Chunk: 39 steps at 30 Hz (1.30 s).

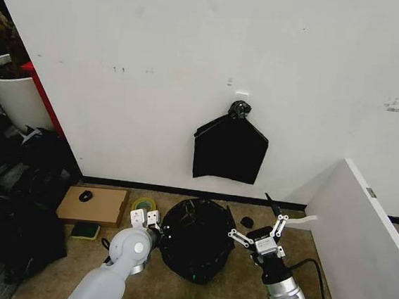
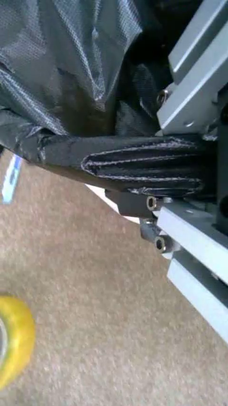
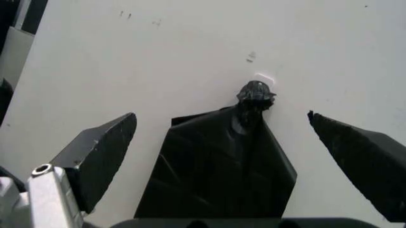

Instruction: Place the garbage bag over the trash bin.

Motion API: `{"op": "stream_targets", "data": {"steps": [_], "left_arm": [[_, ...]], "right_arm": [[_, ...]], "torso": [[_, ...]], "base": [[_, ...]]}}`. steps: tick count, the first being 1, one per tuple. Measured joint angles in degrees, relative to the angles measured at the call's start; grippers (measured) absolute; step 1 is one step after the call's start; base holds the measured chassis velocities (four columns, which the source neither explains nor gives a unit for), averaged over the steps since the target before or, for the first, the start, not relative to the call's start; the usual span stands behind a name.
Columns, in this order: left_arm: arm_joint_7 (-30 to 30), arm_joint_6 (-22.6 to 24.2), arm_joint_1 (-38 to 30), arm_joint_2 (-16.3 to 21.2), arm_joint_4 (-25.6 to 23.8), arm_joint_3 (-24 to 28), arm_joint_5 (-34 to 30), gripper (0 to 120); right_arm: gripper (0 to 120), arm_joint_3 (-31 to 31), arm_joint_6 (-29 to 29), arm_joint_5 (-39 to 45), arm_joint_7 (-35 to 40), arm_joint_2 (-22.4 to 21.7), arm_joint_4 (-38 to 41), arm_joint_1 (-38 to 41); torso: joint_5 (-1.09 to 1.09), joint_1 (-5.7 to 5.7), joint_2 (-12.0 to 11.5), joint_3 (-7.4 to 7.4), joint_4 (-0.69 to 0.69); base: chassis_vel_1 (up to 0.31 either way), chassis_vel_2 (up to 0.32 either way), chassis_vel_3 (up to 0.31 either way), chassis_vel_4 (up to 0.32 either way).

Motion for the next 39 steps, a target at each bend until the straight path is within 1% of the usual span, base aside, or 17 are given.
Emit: {"op": "stream_targets", "data": {"steps": [6, 11, 13, 16, 19, 22, 23, 24, 25, 26, 27, 29, 30, 32, 34, 38, 39], "left_arm": [[0.82, 0.55, 2.04, 0.36, -3.89, -0.69, 1.12, 26], [0.82, 0.78, 3.0, 1.06, -5.84, -1.19, 1.74, 40], [0.96, 0.99, 3.94, 1.31, -8.01, -1.65, 1.73, 52], [0.97, 1.3, 4.98, 1.62, -9.96, -1.77, 2.08, 59], [1.27, 0.39, 7.3, 2.56, -14.46, -1.76, 5.38, 73], [2.68, -2.01, 8.46, 3.14, -16.32, -1.73, 8.39, 79], [3.68, -3.9, 9.01, 3.43, -16.92, -1.71, 10.15, 83], [6.57, -10.12, 10.37, 4.06, -17.56, -1.71, 15.03, 87], [9.1, -16.9, 11.42, 4.38, -17.16, -1.8, 20.29, 91], [12.27, -26.61, 12.78, 4.31, -14.83, -2.22, 29.88, 97], [13.88, -32.09, 13.62, 4.08, -13.19, -2.54, 35.36, 98], [17.69, -46.65, 16.26, 3.08, -10.84, -3.31, 46.32, 100], [17.69, -46.65, 16.26, 3.08, -10.84, -3.31, 46.32, 100], [19.72, -53.86, 19.5, 2.37, -11.02, -3.99, 48.92, 100], [21.7, -58.34, 23.59, 1.36, -12.5, -4.65, 49.19, 100], [23.53, -60.74, 28.57, -0.68, -15.99, -4.86, 48.77, 100], [23.58, -60.94, 29.35, -1.39, -16.95, -4.85, 48.86, 100]], "right_arm": [[100, -0.56, -0.29, 0.0, -0.71, 0.31, -0.02, -0.14], [100, -0.81, -0.52, 0.0, -1.23, 0.26, 0.16, -0.07], [100, -0.9, -0.58, 0.0, -1.42, 0.29, 0.35, -0.09], [100, -0.92, -0.59, 0.0, -1.49, 0.29, 0.45, -0.12], [100, -0.73, -0.58, 0.18, -1.47, 0.24, 0.43, -0.27], [100, -0.63, -0.57, 0.56, -1.4, 0.17, 0.41, -0.39], [100, -0.6, -0.57, 0.94, -1.37, 0.11, 0.41, -0.48], [100, -0.56, -0.6, 2.18, -1.4, 0.0, 0.43, -0.59], [100, -0.55, -0.64, 3.72, -2.02, -0.13, 0.54, -0.65], [100, -0.53, -1.09, 9.04, -5.04, -0.55, 1.13, -0.94], [100, -0.55, -1.83, 12.94, -6.71, -0.86, 1.53, -1.11], [100, -0.6, -4.2, 20.61, -8.25, -1.04, 2.1, -0.87], [100, -0.6, -4.2, 20.61, -8.25, -1.04, 2.1, -0.87], [100, -0.05, -5.33, 23.48, -8.67, -0.75, 2.08, -0.31], [100, 0.73, -5.52, 25.48, -9.14, 0.11, 1.75, 0.62], [100, 2.25, -5.91, 26.57, -8.77, 2.61, 1.58, 1.27], [100, 2.76, -6.43, 25.91, -8.08, 3.55, 1.76, 1.15]], "torso": [[-0.01, 0.0, 0.0, 0.0, 0.0], [-0.01, 0.0, 0.0, 0.0, 0.0], [-0.01, 0.0, 0.0, 0.0, 0.0], [-0.01, 0.0, 0.0, 0.0, 0.0], [-0.01, 0.0, 0.0, 0.0, 0.01], [-0.01, 0.0, 0.0, -0.01, 0.0], [0.0, 0.0, 0.0, 0.0, 0.0], [0.0, 0.0, 0.0, -0.01, 0.0], [0.01, 0.0, 0.0, -0.01, 0.0], [0.02, -0.01, 0.0, -0.01, -0.01], [-0.01, 0.0, 0.0, 0.0, 0.0], [-0.03, 0.0, 0.0, 0.0, -0.01], [-0.03, 0.0, 0.0, 0.0, -0.01], [0.0, 0.0, 0.0, 0.0, -0.02], [-0.01, 0.0, 0.0, 0.0, 0.02], [0.01, 0.0, 0.0, 0.0, 0.04], [-0.01, -0.01, 0.0, 0.0, 0.0]], "base": [[0.0, 0.0, 0.0, 0.0], [0.0, 0.0, 0.0, 0.0], [0.0, 0.0, 0.0, 0.0], [0.0, 0.0, 0.0, 0.0], [0.0, 0.0, 0.0, 0.0], [0.0, 0.0, 0.0, 0.0], [0.0, 0.0, 0.0, 0.0], [0.0, 0.0, 0.0, 0.0], [0.0, 0.0, 0.0, 0.0], [0.0, 0.0, 0.0, 0.0], [0.0, 0.0, 0.0, 0.0], [0.0, 0.0, 0.0, 0.0], [0.0, 0.0, 0.0, 0.0], [0.0, 0.0, 0.0, 0.0], [0.0, 0.0, 0.0, 0.0], [0.0, 0.0, 0.0, 0.0], [0.0, 0.0, 0.0, 0.0]]}}
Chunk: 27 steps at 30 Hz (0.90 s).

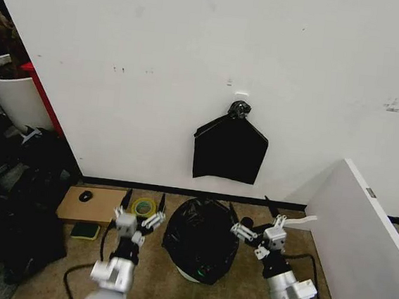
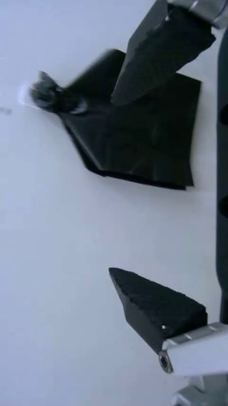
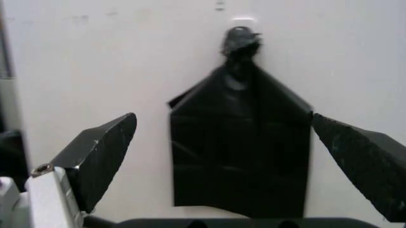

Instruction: Place the garbage bag over the trash bin.

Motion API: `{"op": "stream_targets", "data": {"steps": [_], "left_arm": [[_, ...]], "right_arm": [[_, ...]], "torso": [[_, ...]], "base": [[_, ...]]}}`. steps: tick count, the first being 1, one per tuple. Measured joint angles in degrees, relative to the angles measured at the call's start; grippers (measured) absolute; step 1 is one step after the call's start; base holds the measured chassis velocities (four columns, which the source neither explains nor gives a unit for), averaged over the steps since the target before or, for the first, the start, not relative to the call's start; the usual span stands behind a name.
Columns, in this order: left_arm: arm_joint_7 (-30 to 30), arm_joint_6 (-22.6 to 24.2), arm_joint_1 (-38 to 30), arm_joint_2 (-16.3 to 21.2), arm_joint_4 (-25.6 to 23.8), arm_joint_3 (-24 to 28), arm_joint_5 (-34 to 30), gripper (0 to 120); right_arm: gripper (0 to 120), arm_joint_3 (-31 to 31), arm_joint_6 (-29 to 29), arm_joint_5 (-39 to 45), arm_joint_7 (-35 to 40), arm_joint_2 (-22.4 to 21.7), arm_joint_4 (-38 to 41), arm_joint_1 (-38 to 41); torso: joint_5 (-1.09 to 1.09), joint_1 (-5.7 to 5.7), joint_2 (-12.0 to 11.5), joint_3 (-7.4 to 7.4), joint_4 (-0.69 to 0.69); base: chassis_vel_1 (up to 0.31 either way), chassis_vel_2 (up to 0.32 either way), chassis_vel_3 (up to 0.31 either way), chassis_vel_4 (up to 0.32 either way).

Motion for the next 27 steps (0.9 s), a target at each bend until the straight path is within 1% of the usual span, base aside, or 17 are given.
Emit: {"op": "stream_targets", "data": {"steps": [1, 3, 6, 10, 12, 13, 16, 19, 24, 27], "left_arm": [[-0.06, -0.09, 0.39, -0.42, -0.64, -0.02, 0.21, 100], [-2.79, 0.33, 1.07, -1.58, -2.32, -0.82, 1.7, 100], [-4.05, 1.22, 1.08, -1.34, -3.12, -1.19, 1.84, 100], [-4.08, 3.16, 0.53, 0.34, -4.6, -1.42, 0.31, 100], [-3.96, 4.3, 0.27, 0.24, -5.03, -1.73, -0.04, 100], [-3.96, 4.3, 0.27, 0.24, -5.03, -1.73, -0.04, 100], [-3.92, 5.07, 0.25, -0.55, -4.57, -1.61, -0.16, 100], [-3.93, 5.03, -0.57, -0.77, -2.27, -1.1, 0.0, 100], [-4.01, 4.99, -1.72, -1.18, -1.14, -0.45, -0.37, 100], [-3.99, 5.1, -1.95, -1.04, -1.13, -0.24, -0.42, 100]], "right_arm": [[100, 0.27, -0.3, -0.73, 0.36, 0.54, 0.15, -0.06], [100, 0.67, -0.71, -3.89, 0.91, 1.6, -0.14, 0.03], [100, 0.93, -1.33, -6.13, 1.51, 2.13, -0.75, 0.12], [100, 2.64, -6.88, -13.21, 7.64, 5.91, -1.34, -0.26], [100, 3.88, -7.6, -15.27, 8.62, 8.62, -1.79, -0.36], [100, 3.88, -7.6, -15.27, 8.62, 8.62, -1.79, -0.36], [100, 4.77, -7.55, -16.16, 8.38, 11.37, -1.85, -0.48], [100, 5.08, -6.67, -16.16, 7.51, 12.03, -1.14, -0.78], [100, 6.08, -5.12, -16.2, 6.12, 11.94, -0.81, -1.54], [100, 6.32, -5.38, -16.45, 5.49, 11.51, -0.32, -2.25]], "torso": [[0.0, 0.0, 0.0, 0.0, -0.01], [0.0, 0.0, 0.0, 0.0, 0.0], [-0.01, 0.0, 0.0, 0.0, 0.01], [-0.02, 0.0, 0.0, 0.0, 0.0], [0.01, 0.0, 0.0, 0.0, -0.01], [0.01, 0.0, 0.0, 0.0, -0.01], [0.01, 0.0, 0.0, 0.0, 0.01], [-0.02, 0.0, 0.0, 0.0, 0.01], [0.0, 0.01, 0.0, 0.0, 0.0], [0.0, 0.01, 0.0, 0.0, 0.0]], "base": [[0.0, 0.0, 0.0, 0.0], [0.0, 0.0, 0.0, 0.0], [0.0, 0.0, 0.0, 0.0], [0.0, 0.0, 0.0, 0.0], [0.0, 0.0, 0.0, 0.0], [0.0, 0.0, 0.0, 0.0], [0.0, 0.0, 0.0, 0.0], [0.0, 0.0, 0.0, 0.0], [0.0, 0.0, 0.0, 0.0], [0.0, 0.0, 0.0, 0.0]]}}
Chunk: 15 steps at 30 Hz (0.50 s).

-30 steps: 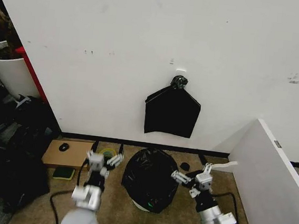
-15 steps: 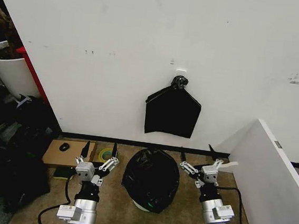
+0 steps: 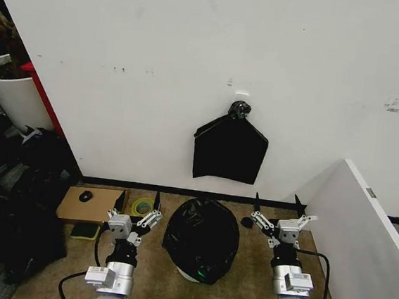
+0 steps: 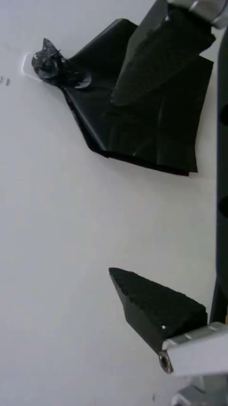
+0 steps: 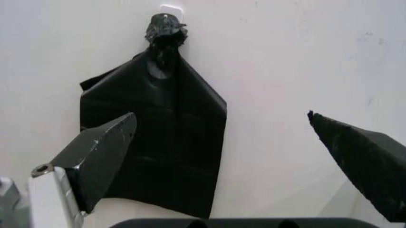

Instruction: Place the garbage bag over the trash bin.

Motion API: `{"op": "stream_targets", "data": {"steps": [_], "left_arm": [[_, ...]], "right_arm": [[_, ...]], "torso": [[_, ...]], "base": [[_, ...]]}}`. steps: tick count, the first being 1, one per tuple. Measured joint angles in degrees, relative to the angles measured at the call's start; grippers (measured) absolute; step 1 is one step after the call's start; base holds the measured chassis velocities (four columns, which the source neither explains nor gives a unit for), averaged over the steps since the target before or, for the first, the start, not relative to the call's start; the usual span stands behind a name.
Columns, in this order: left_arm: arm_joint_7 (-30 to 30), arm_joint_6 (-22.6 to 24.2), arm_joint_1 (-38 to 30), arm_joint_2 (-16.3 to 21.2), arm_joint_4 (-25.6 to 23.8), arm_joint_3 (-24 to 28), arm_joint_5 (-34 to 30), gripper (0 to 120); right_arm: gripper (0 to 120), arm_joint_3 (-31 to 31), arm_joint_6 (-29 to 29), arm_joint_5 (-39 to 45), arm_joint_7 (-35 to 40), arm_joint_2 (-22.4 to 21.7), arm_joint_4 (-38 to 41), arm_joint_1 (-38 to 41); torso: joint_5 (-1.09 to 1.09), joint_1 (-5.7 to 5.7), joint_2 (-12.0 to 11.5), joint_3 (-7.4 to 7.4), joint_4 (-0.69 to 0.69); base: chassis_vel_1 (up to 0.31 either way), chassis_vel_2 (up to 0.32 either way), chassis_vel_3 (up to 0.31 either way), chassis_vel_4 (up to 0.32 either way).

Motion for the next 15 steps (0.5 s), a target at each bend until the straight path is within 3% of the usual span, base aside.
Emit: {"op": "stream_targets", "data": {"steps": [5, 8, 15], "left_arm": [[0.02, 0.02, -0.39, 0.42, -0.18, -0.16, -0.96, 100], [0.16, -1.11, -1.1, -0.1, -0.18, -0.28, -2.03, 100], [1.05, -1.84, -1.38, -1.36, 0.48, 0.0, -1.09, 100]], "right_arm": [[100, 0.31, -3.51, -4.41, 5.74, -0.02, 0.42, -0.31], [100, 2.56, -2.31, -8.77, 6.32, -0.24, -0.63, 0.1], [100, 3.68, 1.98, -4.36, 2.65, -1.32, -0.43, 0.1]], "torso": [[0.01, 0.0, 0.0, 0.0, 0.0], [0.01, 0.0, 0.0, 0.0, -0.01], [0.0, 0.0, -0.01, 0.0, 0.0]], "base": [[0.0, 0.0, 0.0, 0.0], [0.0, 0.0, 0.0, 0.0], [0.0, 0.0, 0.0, 0.0]]}}
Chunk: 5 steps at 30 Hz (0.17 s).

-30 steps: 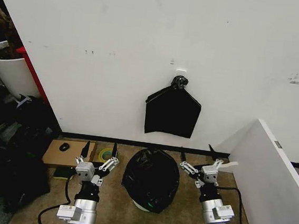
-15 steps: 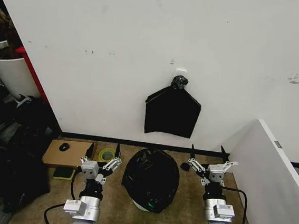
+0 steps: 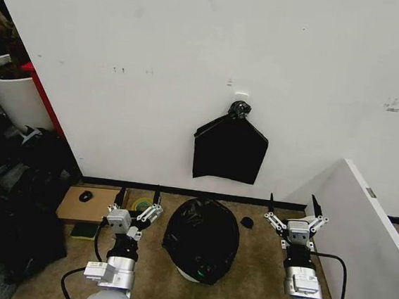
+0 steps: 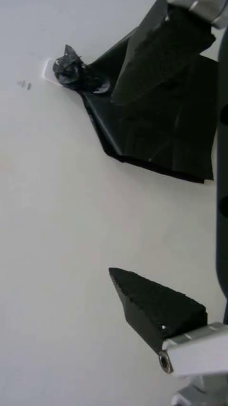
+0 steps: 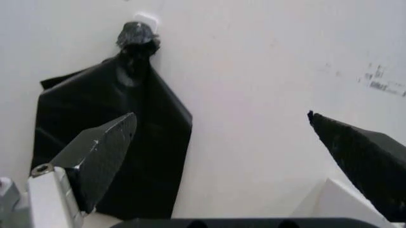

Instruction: Place the garbage bag over the trash bin.

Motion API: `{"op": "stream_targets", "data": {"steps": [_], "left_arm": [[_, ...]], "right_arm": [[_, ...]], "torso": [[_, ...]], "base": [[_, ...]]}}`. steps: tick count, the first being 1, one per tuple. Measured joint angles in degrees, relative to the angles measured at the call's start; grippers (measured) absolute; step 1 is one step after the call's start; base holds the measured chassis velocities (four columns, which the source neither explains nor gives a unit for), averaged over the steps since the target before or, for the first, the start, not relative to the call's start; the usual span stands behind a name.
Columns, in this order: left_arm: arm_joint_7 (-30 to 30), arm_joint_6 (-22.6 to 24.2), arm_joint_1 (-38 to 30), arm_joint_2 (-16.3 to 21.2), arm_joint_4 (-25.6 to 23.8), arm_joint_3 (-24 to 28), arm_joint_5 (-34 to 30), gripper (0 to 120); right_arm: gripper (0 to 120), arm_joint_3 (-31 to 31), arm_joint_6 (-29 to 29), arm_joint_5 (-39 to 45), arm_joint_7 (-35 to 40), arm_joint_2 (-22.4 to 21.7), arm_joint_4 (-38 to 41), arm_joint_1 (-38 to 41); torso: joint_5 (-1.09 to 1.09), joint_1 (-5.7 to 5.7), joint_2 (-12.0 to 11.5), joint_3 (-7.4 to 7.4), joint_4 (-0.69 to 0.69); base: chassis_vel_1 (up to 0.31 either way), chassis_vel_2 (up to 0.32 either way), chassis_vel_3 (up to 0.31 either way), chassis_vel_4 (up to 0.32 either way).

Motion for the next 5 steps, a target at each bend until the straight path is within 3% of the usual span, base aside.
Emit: {"op": "stream_targets", "data": {"steps": [5], "left_arm": [[0.01, -0.31, 0.24, -0.34, 0.51, 0.24, 0.59, 100]], "right_arm": [[100, 0.46, 0.92, 0.01, -0.5, -0.06, -0.33, 0.34]], "torso": [[0.0, 0.0, 0.0, 0.0, 0.0]], "base": [[0.0, 0.0, 0.0, 0.0]]}}
